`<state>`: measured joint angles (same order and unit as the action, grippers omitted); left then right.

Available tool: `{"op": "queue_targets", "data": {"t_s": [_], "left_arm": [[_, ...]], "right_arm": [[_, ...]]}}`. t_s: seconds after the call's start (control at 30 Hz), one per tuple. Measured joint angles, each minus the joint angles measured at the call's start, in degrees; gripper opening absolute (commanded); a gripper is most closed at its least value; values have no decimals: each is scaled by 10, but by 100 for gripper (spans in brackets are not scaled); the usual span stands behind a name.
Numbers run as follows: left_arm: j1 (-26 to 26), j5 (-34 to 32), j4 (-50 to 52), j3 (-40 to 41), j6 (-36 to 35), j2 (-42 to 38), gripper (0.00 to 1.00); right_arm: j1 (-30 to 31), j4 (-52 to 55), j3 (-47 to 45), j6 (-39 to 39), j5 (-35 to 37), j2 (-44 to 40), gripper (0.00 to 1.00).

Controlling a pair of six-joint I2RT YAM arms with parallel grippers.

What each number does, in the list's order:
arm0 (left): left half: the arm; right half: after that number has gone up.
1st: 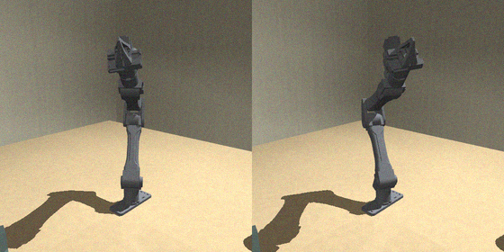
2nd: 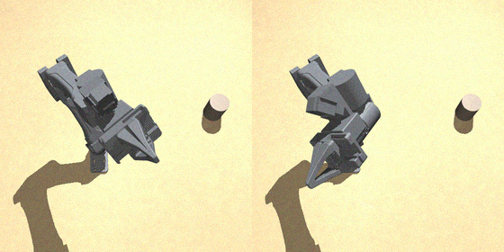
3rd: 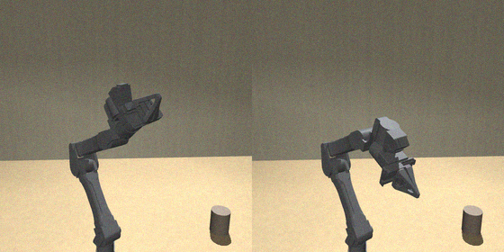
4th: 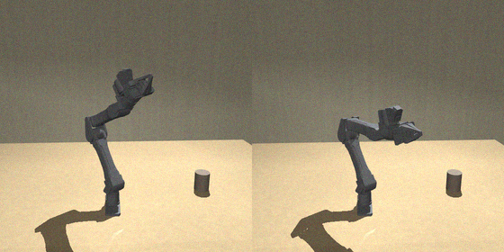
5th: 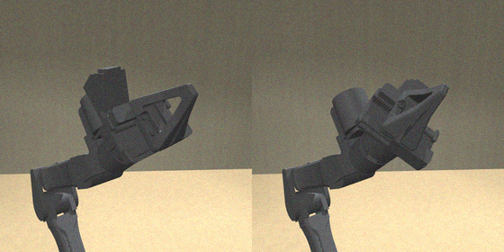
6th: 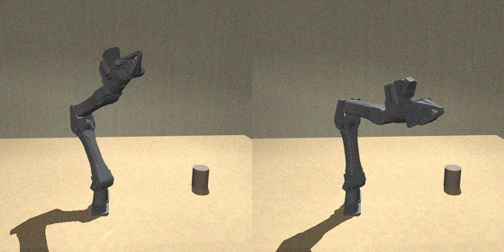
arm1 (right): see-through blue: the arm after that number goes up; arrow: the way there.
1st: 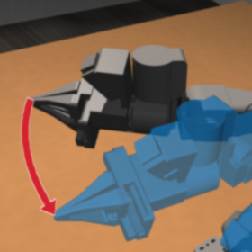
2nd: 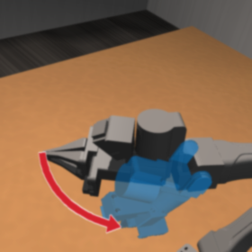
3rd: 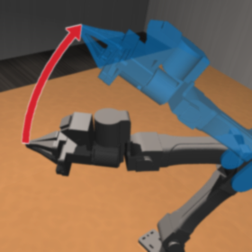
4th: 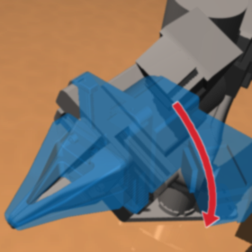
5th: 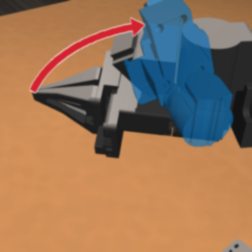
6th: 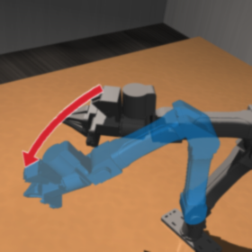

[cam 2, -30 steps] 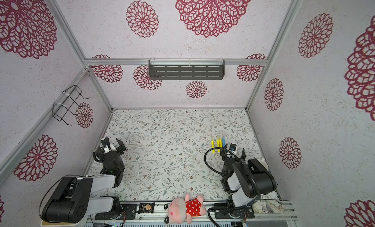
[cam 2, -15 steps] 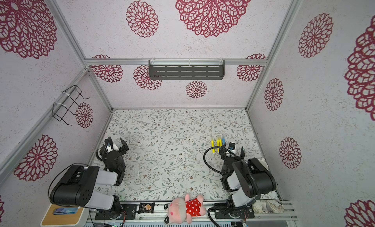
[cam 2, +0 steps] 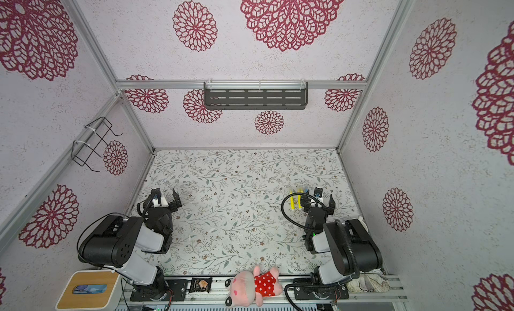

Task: Insert pens into pen caps
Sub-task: Reset both arms

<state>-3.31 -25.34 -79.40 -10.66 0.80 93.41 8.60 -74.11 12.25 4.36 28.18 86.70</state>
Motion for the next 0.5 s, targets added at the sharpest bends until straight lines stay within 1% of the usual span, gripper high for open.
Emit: {"op": "queue_targets", "data": {"t_s": [0.1,0.17,0.23,0.37,0.43,0.5], "left_arm": [[7,19,21,-14,0,-3,99],[20,40,58,-32,3,-14,99],[39,66,112,-61,10,-30,99],[68,106,181,-108,25,-38,99],[73,121,198,-112,28,-38,99],[75,137,201,-101,29,-38,99]], "right_arm": [[-36,88,55,-20,-53,0,99],[-54,121,79,-31,-79,0,99],[-64,143,84,-40,-95,0,99],[-64,172,81,-45,-112,0,99],[-64,174,76,-46,-116,0,99],[-64,154,60,-51,-115,0,99]]}}
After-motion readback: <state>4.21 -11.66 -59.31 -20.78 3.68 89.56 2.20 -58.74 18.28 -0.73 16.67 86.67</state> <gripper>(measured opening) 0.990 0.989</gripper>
